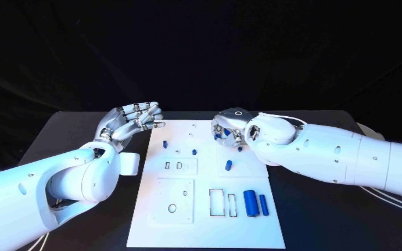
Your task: Assemble the parts on the task board
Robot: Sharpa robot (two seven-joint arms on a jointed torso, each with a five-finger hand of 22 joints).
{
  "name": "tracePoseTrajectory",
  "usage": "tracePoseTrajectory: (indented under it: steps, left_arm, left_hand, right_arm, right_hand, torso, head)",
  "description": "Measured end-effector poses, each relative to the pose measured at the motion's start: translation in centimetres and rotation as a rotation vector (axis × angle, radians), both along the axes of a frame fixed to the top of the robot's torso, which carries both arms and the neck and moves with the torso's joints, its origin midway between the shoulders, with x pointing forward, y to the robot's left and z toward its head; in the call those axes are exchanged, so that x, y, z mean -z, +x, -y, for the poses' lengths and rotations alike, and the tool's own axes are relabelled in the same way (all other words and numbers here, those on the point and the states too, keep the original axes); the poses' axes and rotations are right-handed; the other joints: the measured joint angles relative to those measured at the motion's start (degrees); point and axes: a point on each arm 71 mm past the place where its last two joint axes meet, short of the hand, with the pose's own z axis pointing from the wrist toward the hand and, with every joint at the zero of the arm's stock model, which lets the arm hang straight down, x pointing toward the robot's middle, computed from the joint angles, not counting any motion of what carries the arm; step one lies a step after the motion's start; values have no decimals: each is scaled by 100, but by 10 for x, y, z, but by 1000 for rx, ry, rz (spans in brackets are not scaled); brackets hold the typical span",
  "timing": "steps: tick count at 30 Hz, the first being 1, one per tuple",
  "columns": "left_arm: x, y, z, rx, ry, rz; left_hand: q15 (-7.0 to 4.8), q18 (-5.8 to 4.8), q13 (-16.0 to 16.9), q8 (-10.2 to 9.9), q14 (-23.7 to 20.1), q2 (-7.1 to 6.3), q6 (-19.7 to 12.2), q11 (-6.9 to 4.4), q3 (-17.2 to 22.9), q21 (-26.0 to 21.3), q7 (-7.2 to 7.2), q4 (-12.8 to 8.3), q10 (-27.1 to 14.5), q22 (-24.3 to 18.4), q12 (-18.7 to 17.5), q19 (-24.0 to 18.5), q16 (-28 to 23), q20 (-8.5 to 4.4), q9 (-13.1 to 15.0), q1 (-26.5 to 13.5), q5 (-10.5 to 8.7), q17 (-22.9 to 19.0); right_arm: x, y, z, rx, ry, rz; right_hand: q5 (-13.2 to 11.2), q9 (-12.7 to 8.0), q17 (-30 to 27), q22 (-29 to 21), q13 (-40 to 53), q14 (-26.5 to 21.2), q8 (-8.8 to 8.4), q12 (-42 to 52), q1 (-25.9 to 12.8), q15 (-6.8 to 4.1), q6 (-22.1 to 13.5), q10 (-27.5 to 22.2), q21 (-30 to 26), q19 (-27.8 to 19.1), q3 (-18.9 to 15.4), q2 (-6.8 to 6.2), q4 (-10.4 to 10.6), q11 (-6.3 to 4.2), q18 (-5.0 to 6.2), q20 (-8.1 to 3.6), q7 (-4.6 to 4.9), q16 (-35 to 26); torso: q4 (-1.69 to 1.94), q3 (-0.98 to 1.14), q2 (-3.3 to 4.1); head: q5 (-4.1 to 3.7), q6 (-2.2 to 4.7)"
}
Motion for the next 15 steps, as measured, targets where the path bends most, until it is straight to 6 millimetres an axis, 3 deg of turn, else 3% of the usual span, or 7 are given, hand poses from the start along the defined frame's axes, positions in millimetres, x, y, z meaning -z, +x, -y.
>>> tracePoseTrajectory:
  steps: [15]
  left_arm:
    - [0, 2, -1, -5, 2, -2]
  left_hand:
    - [0, 0, 0, 0, 0, 0, 0, 0, 0, 0, 0, 0, 0, -5, 0, 0, 0, 0, -6, 0, 0, 6]
  right_arm:
    - [-16, 0, -27, -9, 94, 94]
  right_hand:
    - [8, 36, -1, -2, 0, 21, 20, 63, 15, -20, 12, 20, 22, 0, 38, -14, -40, 21, 0, 0, -12, 0]
  torso:
    - [23, -7, 30]
  head:
    - [-4, 101]
